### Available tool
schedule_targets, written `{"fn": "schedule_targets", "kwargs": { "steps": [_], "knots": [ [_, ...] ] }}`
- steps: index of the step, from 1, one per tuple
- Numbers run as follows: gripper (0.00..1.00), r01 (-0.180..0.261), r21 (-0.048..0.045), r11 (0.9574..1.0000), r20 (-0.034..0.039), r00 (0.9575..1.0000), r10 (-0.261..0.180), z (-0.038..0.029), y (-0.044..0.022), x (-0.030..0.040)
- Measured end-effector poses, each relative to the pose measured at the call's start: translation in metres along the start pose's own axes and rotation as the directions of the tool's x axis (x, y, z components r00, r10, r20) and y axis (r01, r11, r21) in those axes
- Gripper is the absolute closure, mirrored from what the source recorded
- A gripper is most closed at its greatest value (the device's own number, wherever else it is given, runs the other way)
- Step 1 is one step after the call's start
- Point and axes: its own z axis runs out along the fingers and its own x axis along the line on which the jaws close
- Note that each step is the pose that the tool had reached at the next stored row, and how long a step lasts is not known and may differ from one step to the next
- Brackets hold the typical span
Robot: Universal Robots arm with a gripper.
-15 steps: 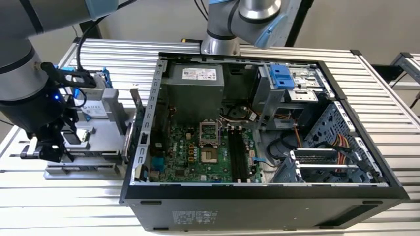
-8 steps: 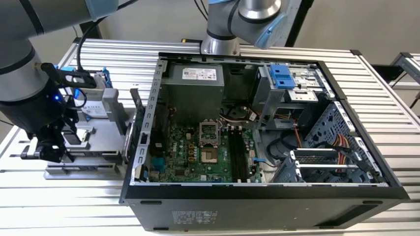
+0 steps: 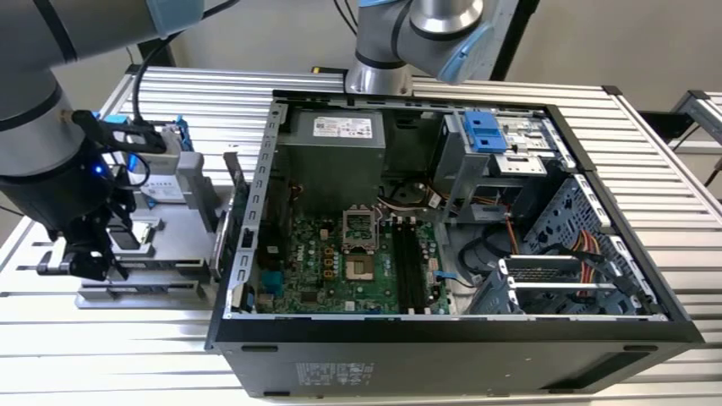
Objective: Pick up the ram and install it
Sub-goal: 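Pick up the ram and move it above insertion slot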
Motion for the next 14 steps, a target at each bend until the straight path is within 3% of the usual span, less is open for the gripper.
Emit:
{"fn": "schedule_targets", "kwargs": {
  "steps": [14],
  "knots": [
    [0.00, 0.000, 0.0000, 1.0000, 0.0000, 1.0000, 0.000, 0.0044, 0.0000, 0.0000]
  ]
}}
